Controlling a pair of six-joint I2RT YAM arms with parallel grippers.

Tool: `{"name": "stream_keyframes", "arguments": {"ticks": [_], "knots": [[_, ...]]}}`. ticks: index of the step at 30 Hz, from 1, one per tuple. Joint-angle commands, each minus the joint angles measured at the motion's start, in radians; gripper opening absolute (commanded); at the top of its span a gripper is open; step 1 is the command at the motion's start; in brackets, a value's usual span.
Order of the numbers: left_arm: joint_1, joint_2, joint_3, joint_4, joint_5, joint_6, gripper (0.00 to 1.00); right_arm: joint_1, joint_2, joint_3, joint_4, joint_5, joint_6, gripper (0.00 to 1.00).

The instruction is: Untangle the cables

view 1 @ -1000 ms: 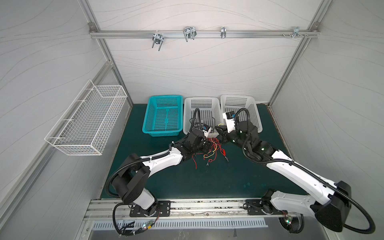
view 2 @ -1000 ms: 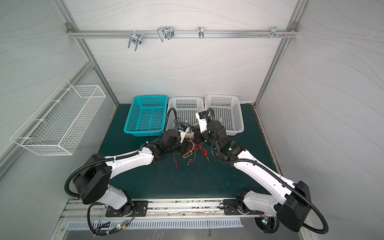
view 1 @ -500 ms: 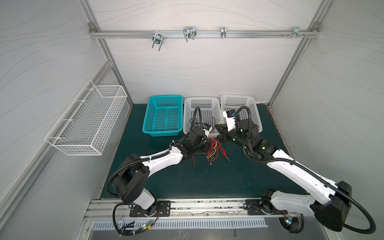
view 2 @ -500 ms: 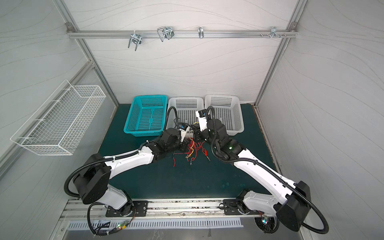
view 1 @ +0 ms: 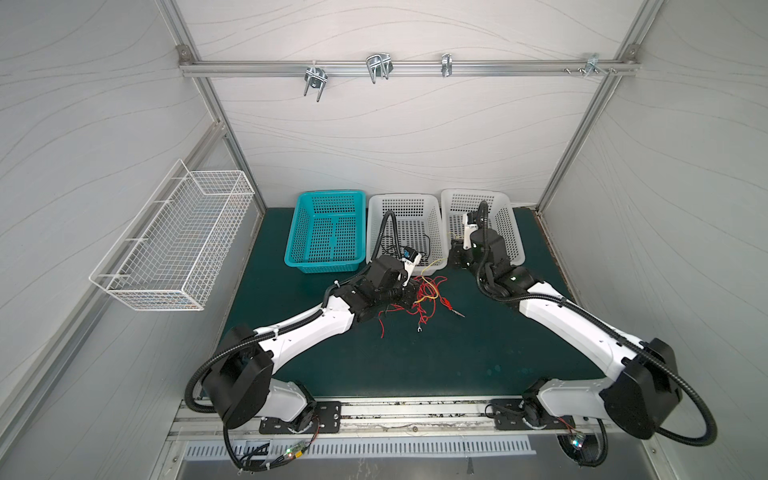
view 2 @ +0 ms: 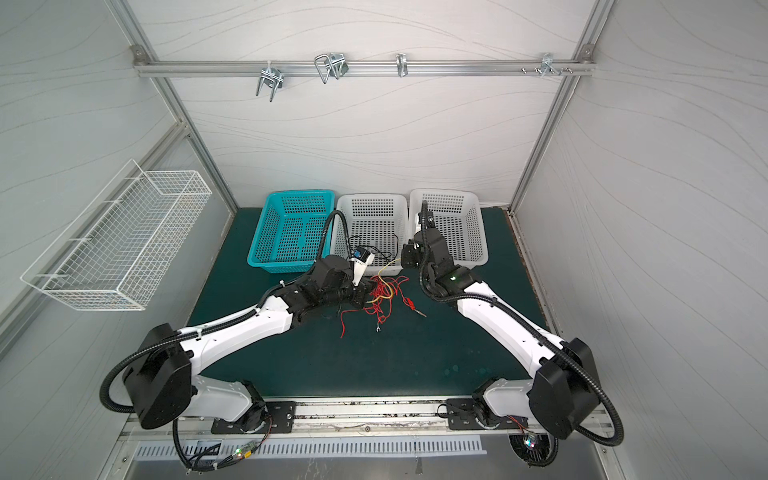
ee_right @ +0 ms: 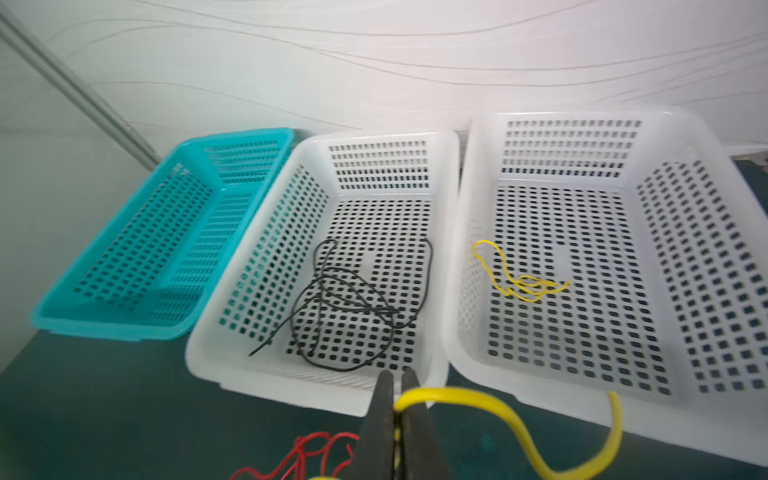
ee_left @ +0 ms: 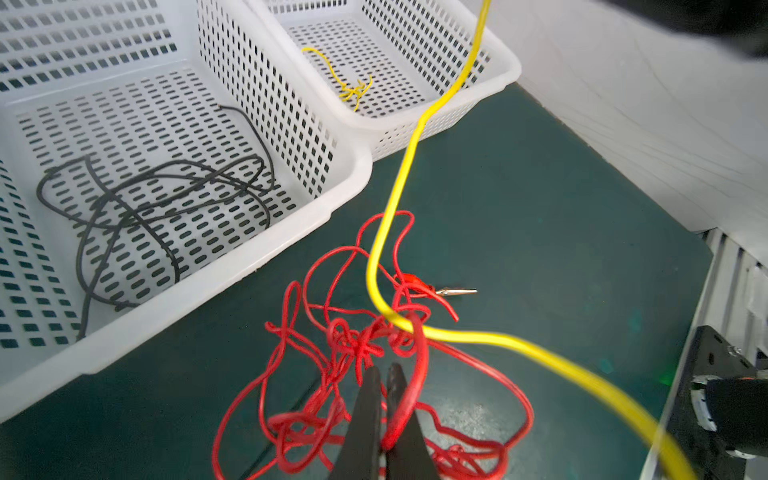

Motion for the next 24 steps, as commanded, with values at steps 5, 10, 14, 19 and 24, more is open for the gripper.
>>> {"name": "stream_keyframes", "arguments": {"ticks": [5, 10, 14, 19, 24], "knots": [[-0.004, -0.105, -0.05, -0.042, -0.046, 0.027, 0.0, -0.117, -0.051, -0.056, -0.021, 0.157, 0.058, 0.0], [-0.004, -0.14, -0.076, -0.051, -0.103, 0.032, 0.0, -0.191, -0.101, -0.103, -0.055, 0.194, 0.081, 0.0], [-0.004, -0.156, -0.087, -0.06, -0.137, 0.032, 0.0, -0.255, -0.133, -0.139, -0.07, 0.197, 0.104, 0.0], [-0.004, -0.161, -0.092, -0.08, -0.186, 0.04, 0.0, -0.321, -0.16, -0.151, -0.098, 0.22, 0.116, 0.0], [-0.002, -0.178, -0.116, -0.081, -0.255, 0.042, 0.0, -0.404, -0.205, -0.178, -0.103, 0.189, 0.149, 0.0]]}}
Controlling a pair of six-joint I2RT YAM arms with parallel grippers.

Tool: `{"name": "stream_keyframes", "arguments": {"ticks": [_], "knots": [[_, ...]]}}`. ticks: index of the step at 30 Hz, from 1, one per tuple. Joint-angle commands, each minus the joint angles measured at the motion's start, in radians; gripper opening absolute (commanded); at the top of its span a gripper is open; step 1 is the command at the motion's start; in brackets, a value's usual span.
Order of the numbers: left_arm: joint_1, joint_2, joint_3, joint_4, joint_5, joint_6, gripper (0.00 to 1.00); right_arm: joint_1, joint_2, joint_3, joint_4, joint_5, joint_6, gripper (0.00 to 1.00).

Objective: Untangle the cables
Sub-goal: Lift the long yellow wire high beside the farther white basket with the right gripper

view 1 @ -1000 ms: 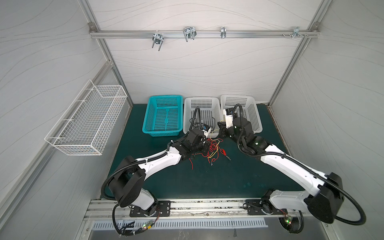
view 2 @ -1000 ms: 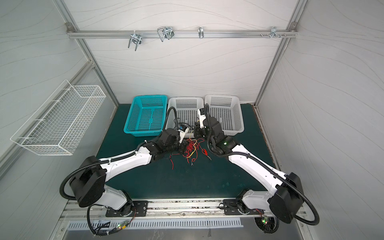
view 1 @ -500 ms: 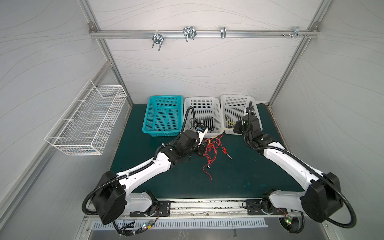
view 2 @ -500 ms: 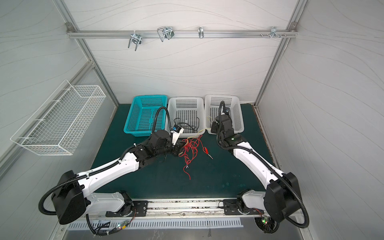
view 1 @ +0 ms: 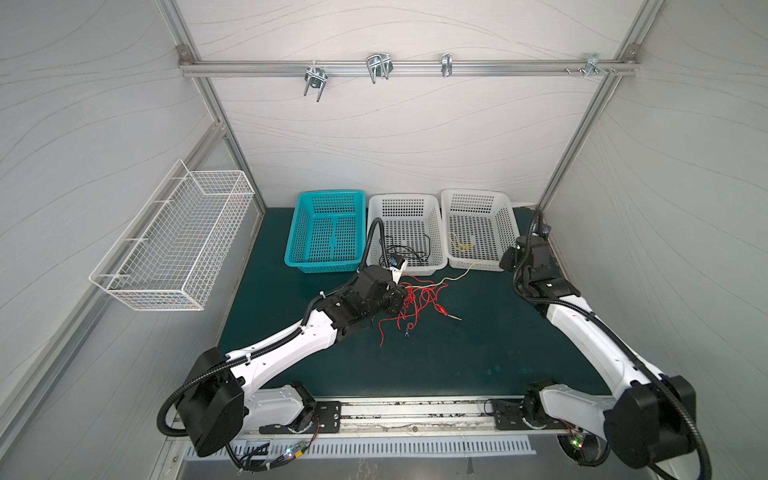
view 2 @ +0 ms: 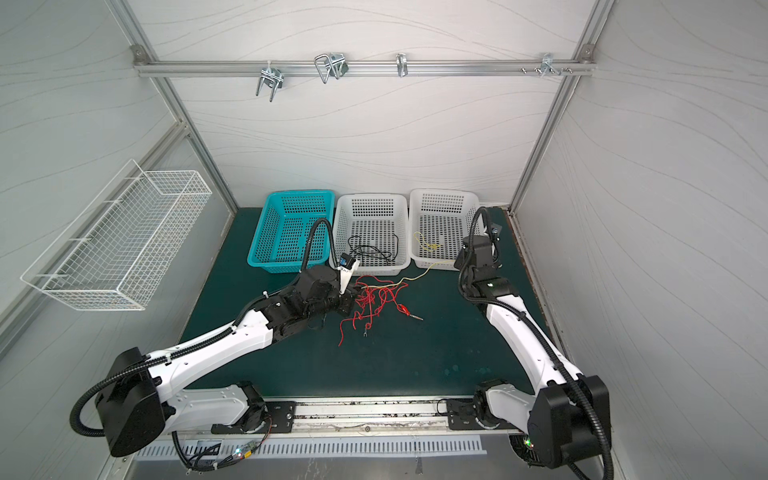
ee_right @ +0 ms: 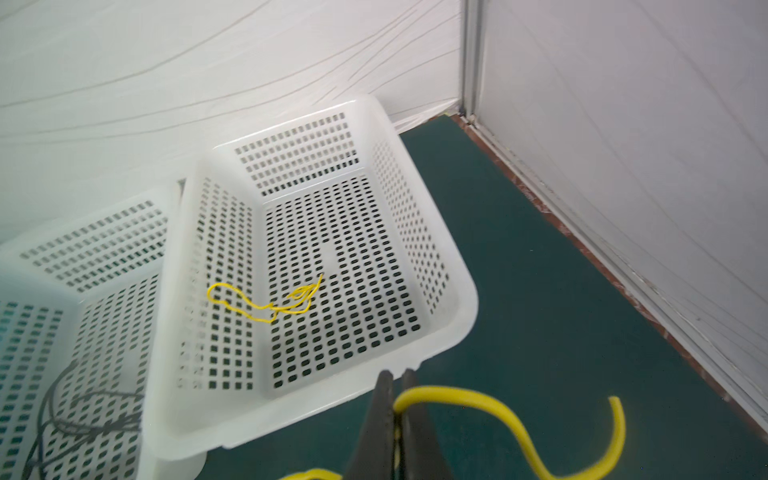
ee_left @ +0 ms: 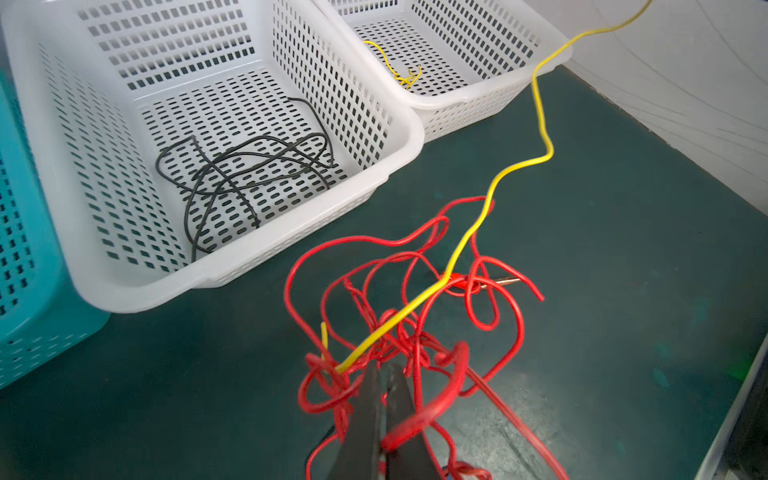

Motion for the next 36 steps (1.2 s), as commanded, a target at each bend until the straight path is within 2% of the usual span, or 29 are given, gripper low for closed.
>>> {"name": "stream_keyframes", "arguments": {"ticks": [1, 10, 16, 19, 24, 31, 36], "knots": [[0.004, -0.026, -0.016, 0.0, -0.077, 0.013, 0.0, -0.044, -0.048, -0.016, -0.014, 0.009, 0.038, 0.0], [0.008, 0.031, -0.006, 0.013, -0.068, 0.007, 0.0, 0.008, -0.073, -0.048, 0.096, -0.209, -0.015, 0.0], [0.01, 0.097, -0.001, 0.03, -0.096, 0.012, 0.0, 0.084, -0.111, 0.011, 0.139, -0.347, -0.055, 0.0], [0.01, 0.127, -0.011, 0.046, -0.12, 0.014, 0.0, 0.1, -0.164, 0.054, 0.134, -0.363, -0.058, 0.0], [0.029, 0.174, -0.026, 0.064, -0.119, -0.011, 0.0, 0.099, -0.263, 0.116, 0.078, -0.324, -0.072, 0.0], [0.094, 0.214, -0.036, 0.051, -0.155, -0.076, 0.0, 0.097, -0.364, 0.167, -0.039, -0.155, -0.115, 0.0], [0.105, 0.22, -0.037, 0.049, -0.159, -0.083, 0.0, 0.093, -0.387, 0.17, -0.046, -0.151, -0.127, 0.0]]}}
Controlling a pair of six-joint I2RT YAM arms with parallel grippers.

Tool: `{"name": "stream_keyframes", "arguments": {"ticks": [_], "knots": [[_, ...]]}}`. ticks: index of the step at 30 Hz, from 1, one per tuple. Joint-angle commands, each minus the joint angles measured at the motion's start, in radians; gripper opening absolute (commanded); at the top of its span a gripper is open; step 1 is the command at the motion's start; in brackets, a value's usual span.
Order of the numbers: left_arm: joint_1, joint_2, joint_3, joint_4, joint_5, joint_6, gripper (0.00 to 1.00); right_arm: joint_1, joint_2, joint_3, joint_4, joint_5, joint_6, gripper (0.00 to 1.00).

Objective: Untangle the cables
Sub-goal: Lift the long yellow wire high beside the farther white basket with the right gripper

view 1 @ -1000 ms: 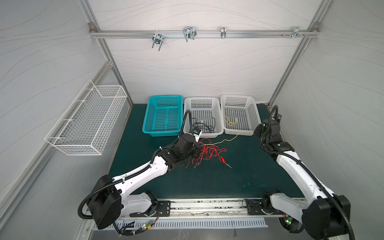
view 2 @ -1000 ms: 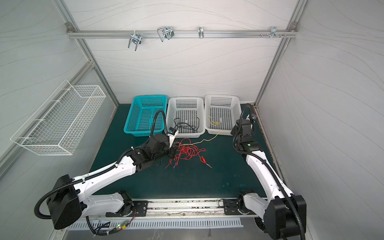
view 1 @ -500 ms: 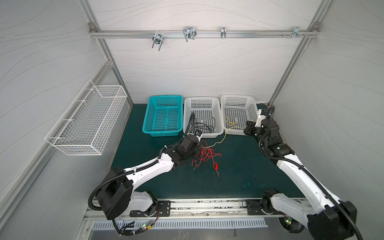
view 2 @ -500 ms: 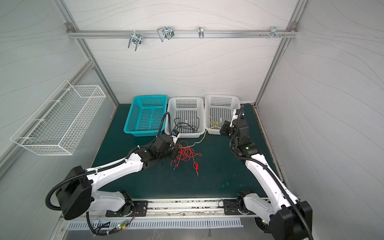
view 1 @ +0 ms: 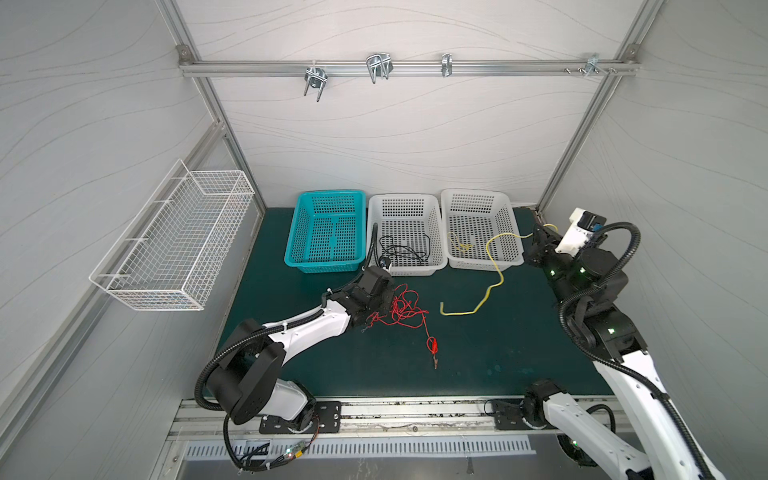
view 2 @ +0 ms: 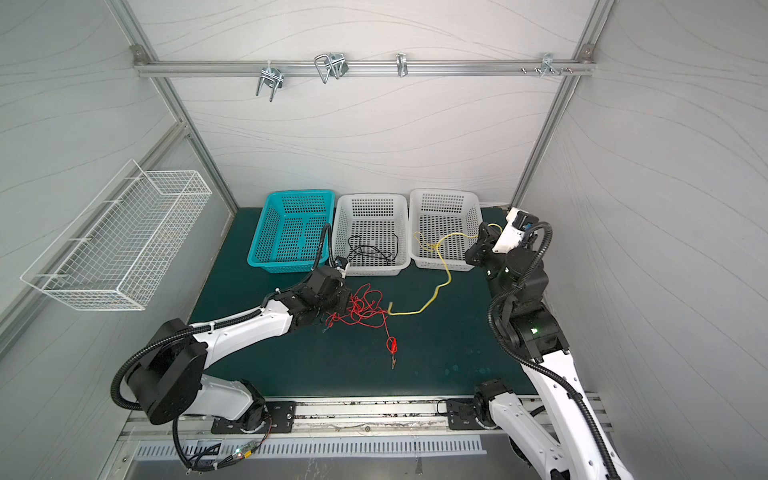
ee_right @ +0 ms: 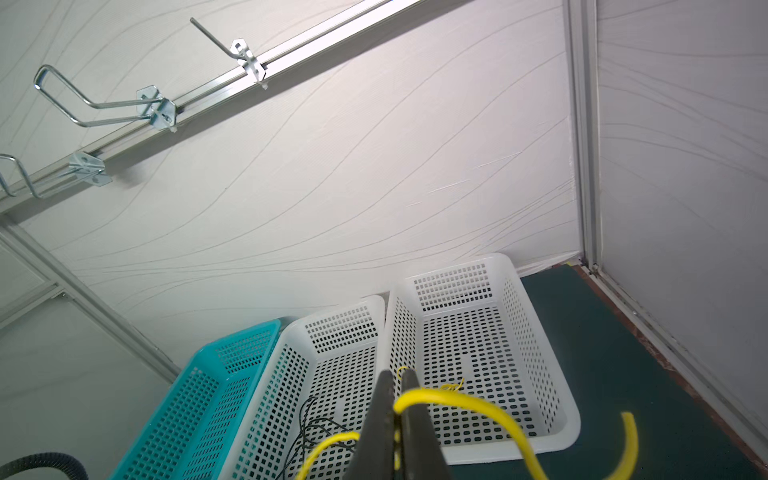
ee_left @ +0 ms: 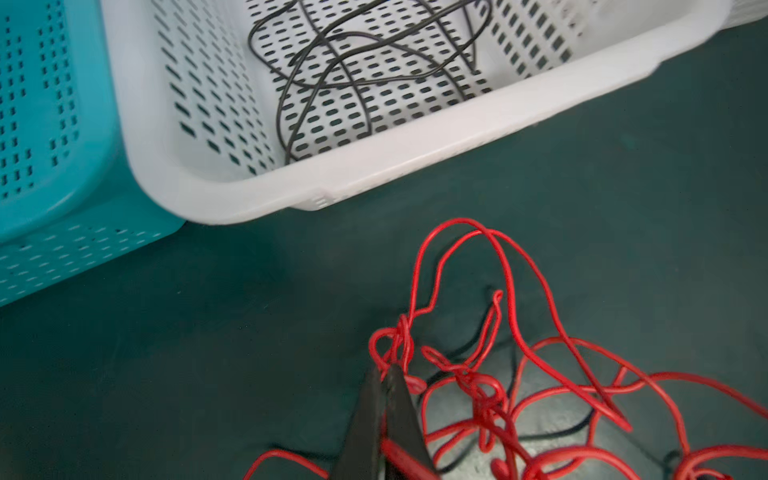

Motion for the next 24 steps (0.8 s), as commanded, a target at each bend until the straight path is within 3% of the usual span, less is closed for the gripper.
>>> {"name": "stream_keyframes", "arguments": {"ticks": [1, 17, 24], "knots": [[0.0, 0.013, 0.013, 0.006, -0.02, -0.021, 0.0, -0.003, -0.007, 0.019, -0.025, 0.029, -0.024, 0.0], [0.0, 0.027, 0.038, 0.026, 0.047, -0.009, 0.0, -0.019, 0.242, 0.082, 0.097, 0.053, -0.055, 0.0], [0.0, 0.029, 0.028, 0.039, 0.051, -0.019, 0.0, -0.039, 0.279, 0.155, 0.114, 0.031, -0.072, 0.0]]}}
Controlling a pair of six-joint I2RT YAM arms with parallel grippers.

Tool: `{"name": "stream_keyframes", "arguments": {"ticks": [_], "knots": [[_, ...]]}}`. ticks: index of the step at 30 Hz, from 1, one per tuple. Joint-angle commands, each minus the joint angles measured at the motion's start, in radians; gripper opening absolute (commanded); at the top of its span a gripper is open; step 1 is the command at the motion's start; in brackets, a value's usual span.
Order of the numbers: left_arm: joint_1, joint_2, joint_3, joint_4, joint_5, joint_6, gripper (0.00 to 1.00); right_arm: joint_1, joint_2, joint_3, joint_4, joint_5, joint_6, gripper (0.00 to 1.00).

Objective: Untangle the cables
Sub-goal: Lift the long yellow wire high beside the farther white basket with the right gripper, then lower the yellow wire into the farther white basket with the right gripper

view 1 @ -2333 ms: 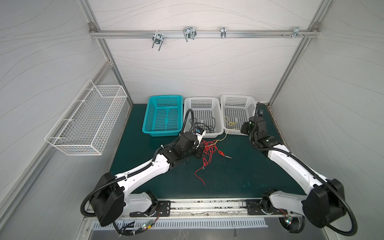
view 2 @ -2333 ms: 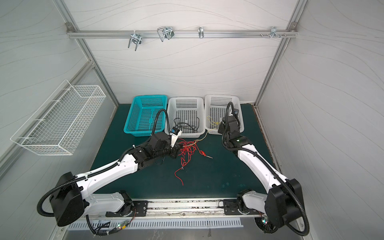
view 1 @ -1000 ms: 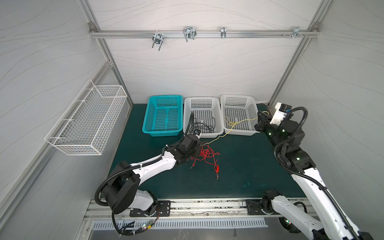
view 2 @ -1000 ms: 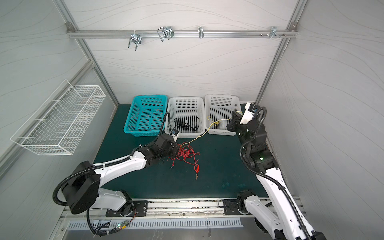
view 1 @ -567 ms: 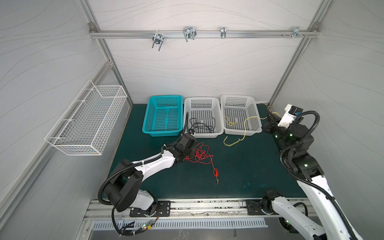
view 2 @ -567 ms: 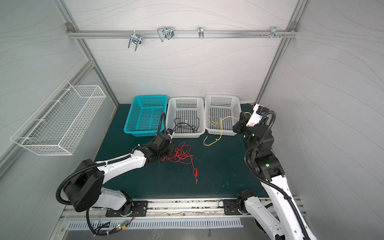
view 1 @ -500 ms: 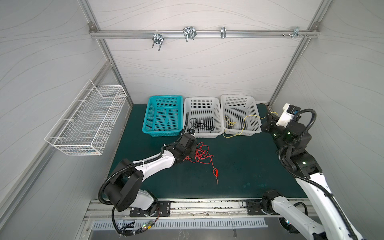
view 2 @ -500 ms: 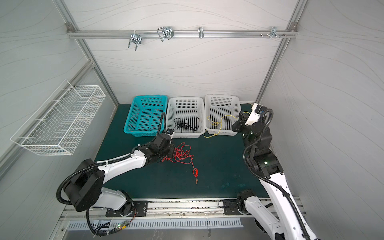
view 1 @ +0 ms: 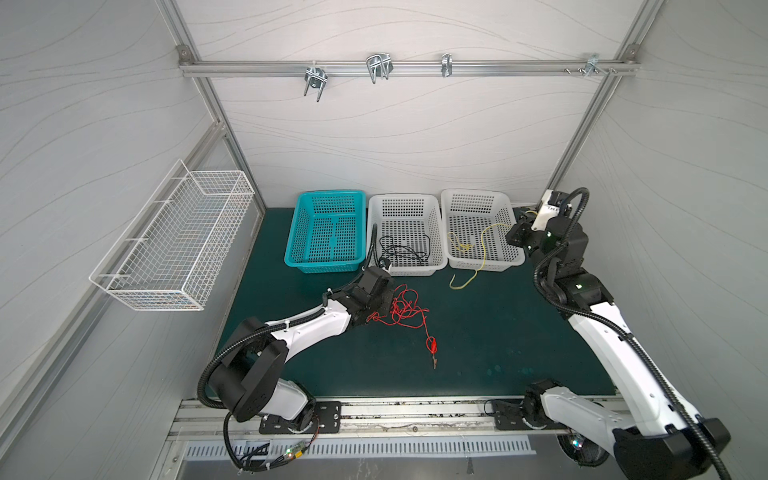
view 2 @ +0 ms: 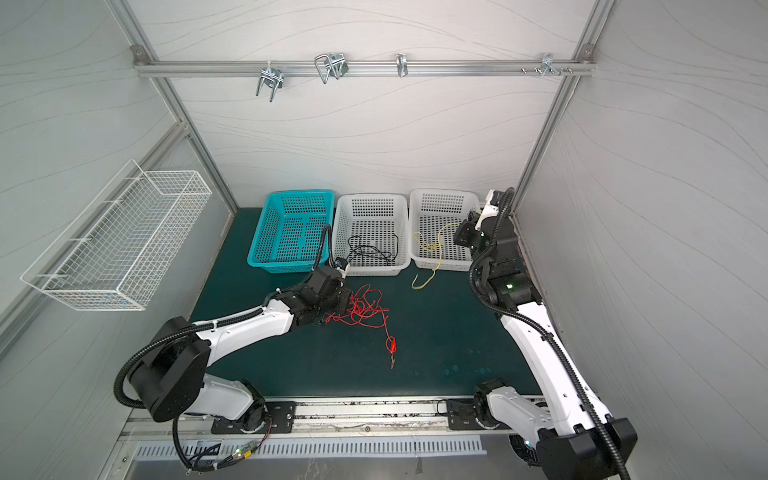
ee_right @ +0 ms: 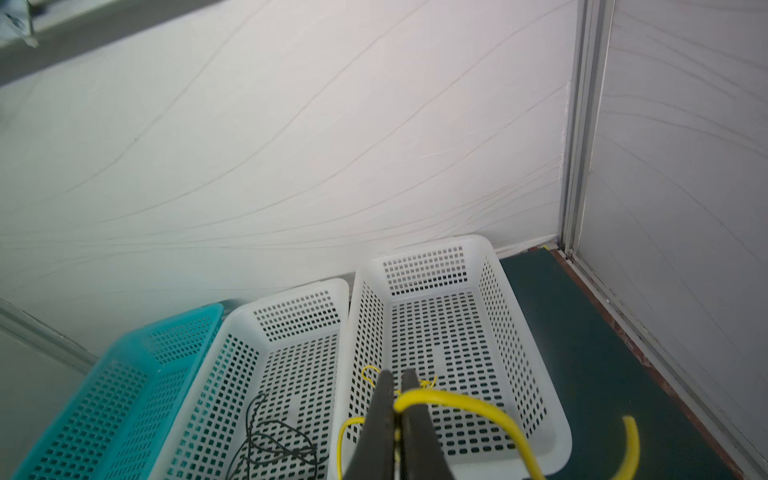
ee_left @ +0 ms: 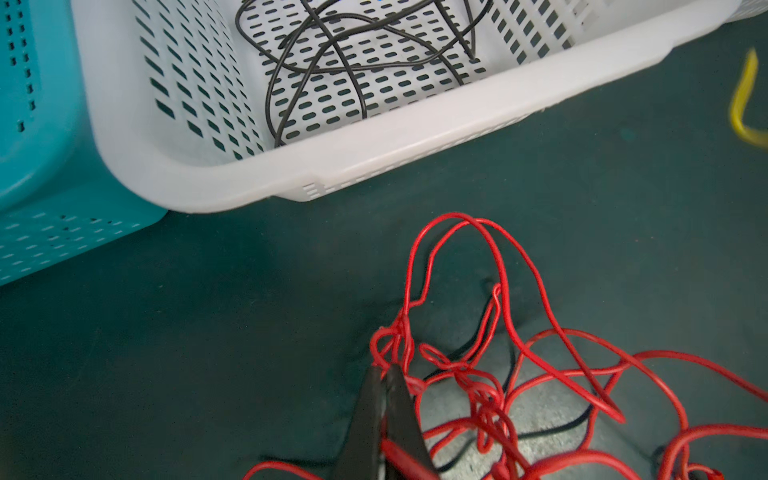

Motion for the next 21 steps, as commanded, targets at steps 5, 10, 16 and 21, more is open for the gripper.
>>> {"name": "stream_keyframes", "arguments": {"ticks": [5, 10, 16, 21], "knots": [[0.0, 0.021, 0.029, 0.03, 0.017, -0.008, 0.0, -0.042, 0.005, 0.065, 0.073, 0.062, -0.026, 0.0], [0.0, 0.02, 0.031, 0.031, 0.021, -0.009, 0.0, -0.073, 0.016, 0.063, 0.137, 0.15, -0.054, 0.0], [0.0, 0.016, 0.028, 0.026, 0.02, -0.012, 0.0, -0.096, 0.044, 0.068, 0.167, 0.18, -0.078, 0.0], [0.0, 0.022, 0.032, 0.026, 0.023, -0.013, 0.0, -0.096, 0.068, 0.036, 0.196, 0.242, -0.115, 0.0]]}}
